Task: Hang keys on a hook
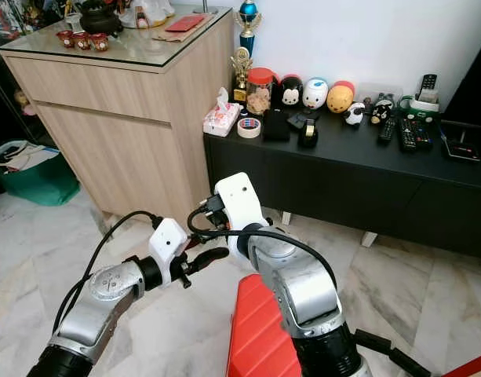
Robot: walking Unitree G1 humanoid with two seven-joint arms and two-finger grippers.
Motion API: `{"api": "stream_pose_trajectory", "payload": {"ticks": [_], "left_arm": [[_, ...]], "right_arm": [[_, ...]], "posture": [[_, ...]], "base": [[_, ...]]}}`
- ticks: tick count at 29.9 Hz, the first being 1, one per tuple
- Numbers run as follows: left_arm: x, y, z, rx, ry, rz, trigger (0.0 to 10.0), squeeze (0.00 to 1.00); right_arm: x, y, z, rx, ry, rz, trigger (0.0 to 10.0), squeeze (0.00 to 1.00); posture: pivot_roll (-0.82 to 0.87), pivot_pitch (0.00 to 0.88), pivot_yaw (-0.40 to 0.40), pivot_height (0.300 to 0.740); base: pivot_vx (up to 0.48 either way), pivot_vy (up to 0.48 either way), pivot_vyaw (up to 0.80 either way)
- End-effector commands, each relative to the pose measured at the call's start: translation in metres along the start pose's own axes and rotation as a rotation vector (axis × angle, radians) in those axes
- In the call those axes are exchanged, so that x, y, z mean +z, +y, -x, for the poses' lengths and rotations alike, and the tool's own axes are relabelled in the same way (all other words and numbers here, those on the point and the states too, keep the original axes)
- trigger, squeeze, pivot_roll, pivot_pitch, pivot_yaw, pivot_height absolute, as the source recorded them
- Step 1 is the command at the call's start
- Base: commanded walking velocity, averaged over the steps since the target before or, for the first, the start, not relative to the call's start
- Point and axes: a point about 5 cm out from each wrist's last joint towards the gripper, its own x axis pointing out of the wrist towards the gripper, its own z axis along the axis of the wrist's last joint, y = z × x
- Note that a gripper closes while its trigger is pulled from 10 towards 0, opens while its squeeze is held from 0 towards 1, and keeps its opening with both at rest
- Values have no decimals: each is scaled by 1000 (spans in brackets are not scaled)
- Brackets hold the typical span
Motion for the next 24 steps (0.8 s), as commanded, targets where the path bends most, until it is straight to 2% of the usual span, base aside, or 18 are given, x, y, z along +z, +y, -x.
{"api": "stream_pose_trajectory", "payload": {"ticks": [1, 6, 7, 8, 24], "left_arm": [[4, 2, -1, 6, -7, -2, 10000, 0], [6, 3, -3, 24, -19, -1, 10000, 0], [5, 3, -3, 21, -17, 3, 4471, 0], [5, 3, -3, 20, -17, 5, 0, 0], [6, 2, -5, 19, -25, 20, 0, 0]], "right_arm": [[9, 3, 4, 9, -31, 11, 10000, 0], [9, 4, 4, 11, -28, 10, 10000, 0], [9, 4, 4, 11, -28, 9, 10000, 0], [9, 4, 4, 11, -28, 9, 10000, 0], [10, 3, 3, 11, -29, 17, 10000, 0]], "posture": [[-18, 0, -19, 716], [-18, 0, -20, 716], [-17, 0, -20, 716], [-18, 0, -20, 716], [-18, 0, -20, 716]], "base": [[0, 0, 0], [0, 0, 0], [0, 0, 0], [0, 0, 0], [0, 0, 0]]}}
